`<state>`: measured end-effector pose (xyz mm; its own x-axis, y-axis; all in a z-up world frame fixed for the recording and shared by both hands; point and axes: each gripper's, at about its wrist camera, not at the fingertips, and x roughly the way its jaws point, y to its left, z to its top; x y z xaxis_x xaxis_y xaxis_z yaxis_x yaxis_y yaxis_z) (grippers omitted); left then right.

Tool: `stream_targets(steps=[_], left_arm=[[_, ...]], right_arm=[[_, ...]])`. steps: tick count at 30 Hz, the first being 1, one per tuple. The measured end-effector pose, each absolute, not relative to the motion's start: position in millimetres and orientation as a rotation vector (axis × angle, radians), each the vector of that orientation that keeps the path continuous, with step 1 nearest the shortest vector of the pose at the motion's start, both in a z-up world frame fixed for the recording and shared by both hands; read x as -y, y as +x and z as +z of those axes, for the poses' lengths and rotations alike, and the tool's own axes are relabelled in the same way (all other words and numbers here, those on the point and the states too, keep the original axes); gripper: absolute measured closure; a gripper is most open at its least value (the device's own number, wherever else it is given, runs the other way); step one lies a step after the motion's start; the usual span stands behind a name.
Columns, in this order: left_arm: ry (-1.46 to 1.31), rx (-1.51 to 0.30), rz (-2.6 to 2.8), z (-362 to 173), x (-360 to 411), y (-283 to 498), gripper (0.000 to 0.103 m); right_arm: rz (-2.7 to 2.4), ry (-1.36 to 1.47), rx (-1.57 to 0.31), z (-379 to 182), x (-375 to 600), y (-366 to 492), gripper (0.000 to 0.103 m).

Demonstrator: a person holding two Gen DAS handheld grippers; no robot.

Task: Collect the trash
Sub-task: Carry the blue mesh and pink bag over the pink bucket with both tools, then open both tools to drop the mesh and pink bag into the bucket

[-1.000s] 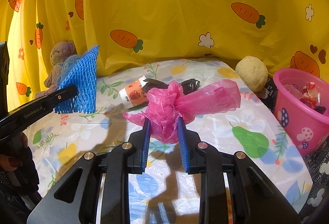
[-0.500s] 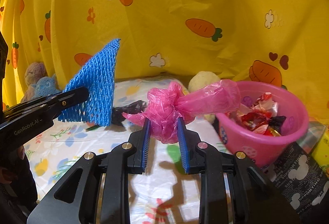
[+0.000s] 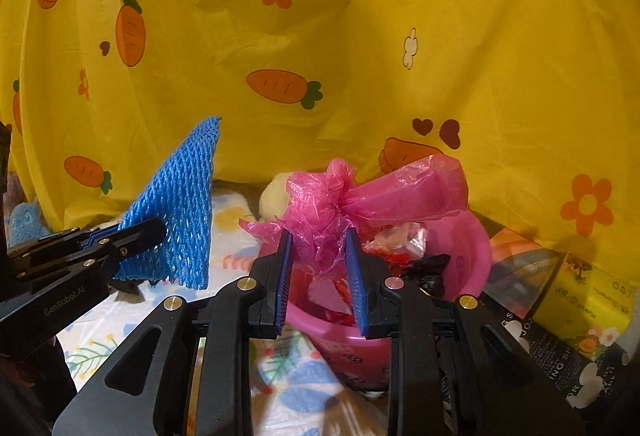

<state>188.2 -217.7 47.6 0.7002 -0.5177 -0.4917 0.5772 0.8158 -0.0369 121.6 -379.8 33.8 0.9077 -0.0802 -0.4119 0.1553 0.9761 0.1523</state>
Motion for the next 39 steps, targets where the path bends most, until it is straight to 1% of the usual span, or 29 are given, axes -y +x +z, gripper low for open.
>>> stream_targets(steps=[18, 33, 34, 36, 37, 38, 39], left_arm=[[0.115, -0.634, -0.758, 18.4, 290.0, 235.2, 0.092], [0.097, -0.738, -0.796, -13.7, 308.0, 247.9, 0.09], [0.107, -0.74, -0.795, -15.6, 308.5, 247.4, 0.088], [0.14, -0.729, -0.784, -18.1, 308.4, 245.0, 0.077], [0.145, -0.718, -0.766, -18.5, 305.7, 244.2, 0.062], [0.138, -0.709, -0.745, -18.0, 301.4, 244.1, 0.042], [0.114, -0.692, -0.734, -16.4, 294.5, 243.9, 0.037]], right_arm=[[-0.198, 0.2, -0.452, 22.1, 422.1, 143.1, 0.075], [-0.196, 0.226, -0.46, 16.8, 432.6, 152.1, 0.075], [-0.195, 0.228, -0.46, 16.9, 433.0, 152.0, 0.075], [-0.192, 0.229, -0.458, 17.0, 433.2, 151.2, 0.075], [-0.191, 0.229, -0.458, 17.1, 433.2, 151.3, 0.075], [-0.192, 0.229, -0.456, 17.1, 433.2, 151.4, 0.075], [-0.191, 0.23, -0.456, 17.0, 433.3, 152.0, 0.074]])
